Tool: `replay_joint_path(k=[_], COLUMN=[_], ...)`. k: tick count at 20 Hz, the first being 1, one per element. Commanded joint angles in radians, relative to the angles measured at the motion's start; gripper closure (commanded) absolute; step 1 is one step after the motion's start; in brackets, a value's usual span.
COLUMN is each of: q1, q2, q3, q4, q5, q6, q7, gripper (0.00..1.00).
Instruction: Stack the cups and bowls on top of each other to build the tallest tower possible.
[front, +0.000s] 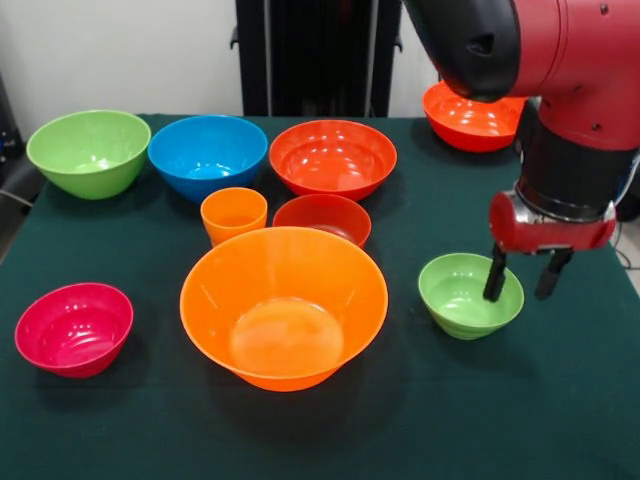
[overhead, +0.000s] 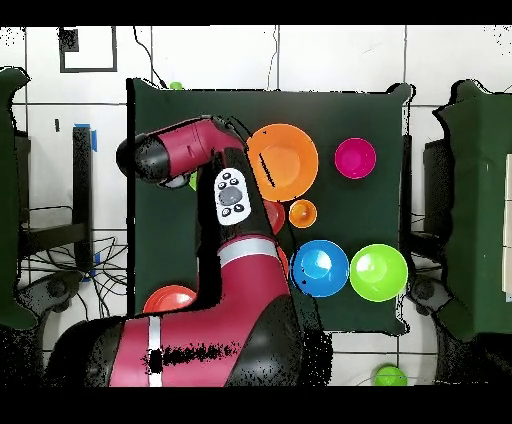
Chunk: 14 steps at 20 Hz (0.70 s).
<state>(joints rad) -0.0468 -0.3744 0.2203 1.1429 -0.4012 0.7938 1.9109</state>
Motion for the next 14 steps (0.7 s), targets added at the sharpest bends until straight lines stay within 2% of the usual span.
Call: replay_joint_path(k=[1, 5, 9, 14], q1=[0.004, 0.02, 0.039, 0.051], q2=[0.106, 0.143, 0.169, 0.204], q3=[0.037, 0.022, -0.034, -0.084], q4=[-0.15, -0.158, -0.151, -0.17], q5=[0.001, -0.01, -0.064, -0.08], q6=[0.047, 0.019, -0.023, -0.013], q7=[0.005, 0.025, 0.034, 0.034], gripper=[0.0, 0.0, 0.0, 0.0])
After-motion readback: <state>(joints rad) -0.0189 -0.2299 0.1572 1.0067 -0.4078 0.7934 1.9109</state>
